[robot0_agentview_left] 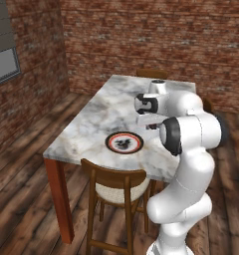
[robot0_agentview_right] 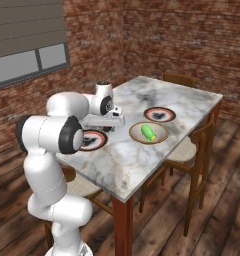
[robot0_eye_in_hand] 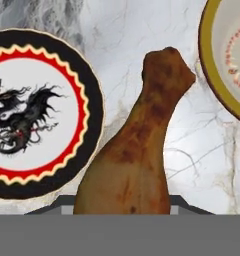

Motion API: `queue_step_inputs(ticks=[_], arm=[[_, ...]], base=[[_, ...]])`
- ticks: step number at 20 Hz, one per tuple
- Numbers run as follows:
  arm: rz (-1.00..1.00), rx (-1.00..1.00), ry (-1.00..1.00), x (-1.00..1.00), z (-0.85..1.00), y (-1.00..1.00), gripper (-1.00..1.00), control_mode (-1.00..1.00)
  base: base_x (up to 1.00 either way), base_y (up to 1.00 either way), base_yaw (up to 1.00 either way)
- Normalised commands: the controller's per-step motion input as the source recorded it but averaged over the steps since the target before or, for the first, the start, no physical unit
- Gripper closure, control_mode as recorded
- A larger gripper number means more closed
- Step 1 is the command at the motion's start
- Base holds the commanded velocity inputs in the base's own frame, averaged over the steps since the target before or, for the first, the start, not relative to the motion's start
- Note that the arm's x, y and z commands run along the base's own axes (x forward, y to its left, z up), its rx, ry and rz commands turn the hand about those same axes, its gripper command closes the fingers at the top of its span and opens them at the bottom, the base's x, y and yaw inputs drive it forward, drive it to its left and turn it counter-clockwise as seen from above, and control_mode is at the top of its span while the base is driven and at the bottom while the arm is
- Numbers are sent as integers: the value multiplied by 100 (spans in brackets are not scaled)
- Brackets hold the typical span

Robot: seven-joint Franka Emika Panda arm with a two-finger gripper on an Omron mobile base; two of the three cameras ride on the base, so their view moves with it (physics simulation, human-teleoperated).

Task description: Pick the chicken drumstick and corn from their plates and place them in the bowl. Then put the bowl in the fridge.

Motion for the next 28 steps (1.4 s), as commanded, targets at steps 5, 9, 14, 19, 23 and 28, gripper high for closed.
queue_step_inputs(ticks=[5,9,14,19,23,28], arm=[[14,-6,-15,-33,11,-58,100,-100],[7,-3,-17,-24,14,-60,100,-100],[2,-1,-7,-9,17,-57,100,-100],[0,0,1,8,23,-43,100,-100],[0,0,14,24,23,-27,100,-100],[6,0,7,6,2,-15,100,-100]], base=[[0,0,0],[0,0,0],[0,0,0],[0,0,0],[0,0,0],[0,0,0]])
